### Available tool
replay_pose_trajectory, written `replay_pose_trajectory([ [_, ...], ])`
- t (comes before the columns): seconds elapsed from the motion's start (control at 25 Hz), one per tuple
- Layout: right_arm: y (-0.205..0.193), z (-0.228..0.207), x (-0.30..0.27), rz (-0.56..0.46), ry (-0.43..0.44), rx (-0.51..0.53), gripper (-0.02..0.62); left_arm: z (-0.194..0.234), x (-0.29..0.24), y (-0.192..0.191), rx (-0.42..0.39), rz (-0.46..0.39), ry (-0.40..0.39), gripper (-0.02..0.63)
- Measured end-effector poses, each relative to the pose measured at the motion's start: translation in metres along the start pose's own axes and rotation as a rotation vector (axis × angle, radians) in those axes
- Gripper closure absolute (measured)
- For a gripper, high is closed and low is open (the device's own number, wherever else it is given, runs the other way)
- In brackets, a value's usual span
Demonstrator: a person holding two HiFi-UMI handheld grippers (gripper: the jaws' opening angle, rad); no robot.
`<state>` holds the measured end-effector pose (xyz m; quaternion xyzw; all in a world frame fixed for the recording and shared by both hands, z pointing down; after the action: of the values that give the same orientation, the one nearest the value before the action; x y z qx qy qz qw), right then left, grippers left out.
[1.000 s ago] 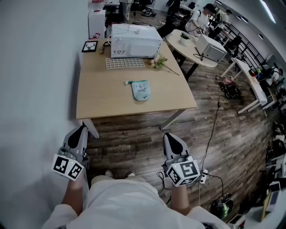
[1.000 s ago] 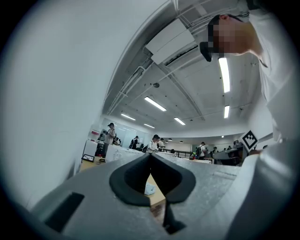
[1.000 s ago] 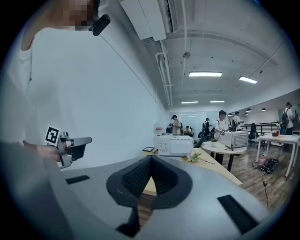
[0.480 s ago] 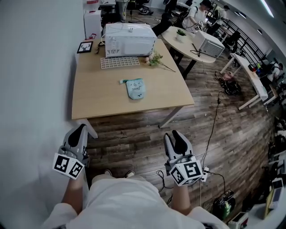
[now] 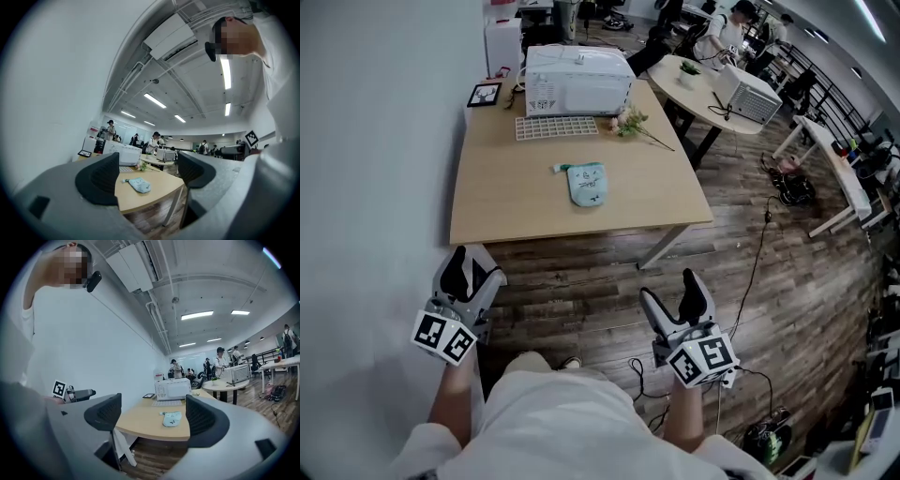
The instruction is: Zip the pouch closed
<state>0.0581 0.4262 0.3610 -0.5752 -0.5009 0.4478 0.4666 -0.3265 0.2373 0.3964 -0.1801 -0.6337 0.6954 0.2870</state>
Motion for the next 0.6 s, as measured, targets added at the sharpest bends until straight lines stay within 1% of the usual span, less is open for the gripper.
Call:
replay_pose_trajectory([
  [0.12, -0.009, -0.004, -0.007, 0.023, 0.008, -0.020, 0.184, 0.000, 0.003, -0.006, -0.022, 0.049, 0.013, 0.189],
  [0.24, -0.018, -0.002, -0.020, 0.059, 0.032, -0.036, 0.184, 0.005, 0.004, -0.012, -0.033, 0.095, 0.027, 0.179],
  [0.32, -0.024, -0.002, -0.033, 0.096, 0.055, -0.038, 0.187, 0.013, -0.004, -0.019, -0.030, 0.128, 0.036, 0.179],
  [0.44, -0.028, -0.004, -0.056, 0.145, 0.070, -0.027, 0.206, 0.027, -0.030, -0.032, -0.009, 0.158, 0.032, 0.181],
  [0.6, -0.027, -0.020, -0.102, 0.168, 0.066, -0.015, 0.207, 0.050, -0.084, -0.051, 0.016, 0.172, 0.005, 0.181],
])
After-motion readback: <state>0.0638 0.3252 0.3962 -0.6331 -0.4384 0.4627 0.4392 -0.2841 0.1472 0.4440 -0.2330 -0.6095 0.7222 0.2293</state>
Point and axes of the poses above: the fingertips, and each gripper's own axes: x backward along the fingers, z to its left, y out of its top, the point moved 10 cm from there along x, backward along the fingers, and after that the axes turned 3 degrees about -x, right-handed, at the moved point
